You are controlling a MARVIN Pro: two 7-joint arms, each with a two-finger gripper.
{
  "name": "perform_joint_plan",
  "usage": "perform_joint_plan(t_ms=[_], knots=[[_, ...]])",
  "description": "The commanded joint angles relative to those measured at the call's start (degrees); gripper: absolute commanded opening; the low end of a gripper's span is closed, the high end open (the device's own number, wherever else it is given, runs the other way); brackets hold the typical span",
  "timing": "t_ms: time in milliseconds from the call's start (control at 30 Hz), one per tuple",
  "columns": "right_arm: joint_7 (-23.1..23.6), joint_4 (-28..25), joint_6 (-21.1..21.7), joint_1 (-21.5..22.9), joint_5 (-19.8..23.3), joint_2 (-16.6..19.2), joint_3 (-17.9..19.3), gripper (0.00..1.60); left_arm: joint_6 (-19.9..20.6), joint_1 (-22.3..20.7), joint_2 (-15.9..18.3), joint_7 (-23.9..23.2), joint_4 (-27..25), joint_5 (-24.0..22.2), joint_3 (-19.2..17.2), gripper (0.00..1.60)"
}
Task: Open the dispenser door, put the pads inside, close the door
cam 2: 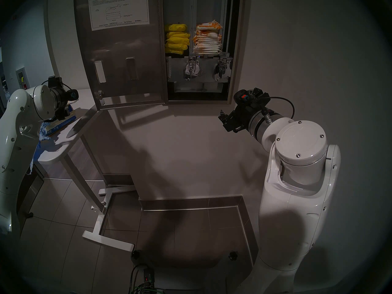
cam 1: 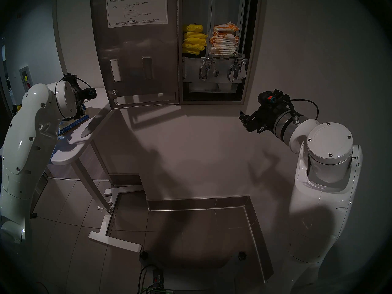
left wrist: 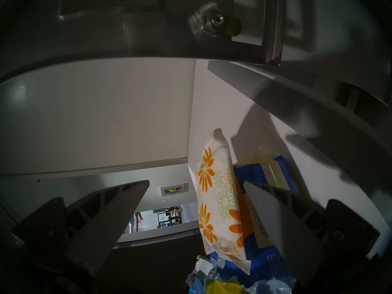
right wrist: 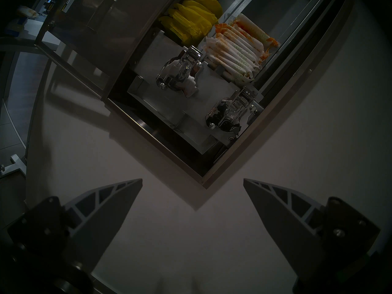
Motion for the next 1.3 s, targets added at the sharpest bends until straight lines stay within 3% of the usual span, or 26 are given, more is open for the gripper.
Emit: perform_joint_plan(t_ms=[0,467,1267], knots=[[-0.69,-1.64,0.10,0.99,-0.10,0.08,-0.13,1.60,0.27,-4.02,-0.81,2.20,1.10,1.27,1.01,1.60],[-0.65,-1.61,0.07,1.00,-0.06,0.12,-0.11,1.60,0.77,-6.00,-2.32,4.56,2.46,2.32,2.84,1.60],[-0.73,-1.64,0.13,0.98,-0.07,0.14,-0.15,1.60,1.57,-6.06,-2.53,5.40,3.73,2.55,2.83,1.60]])
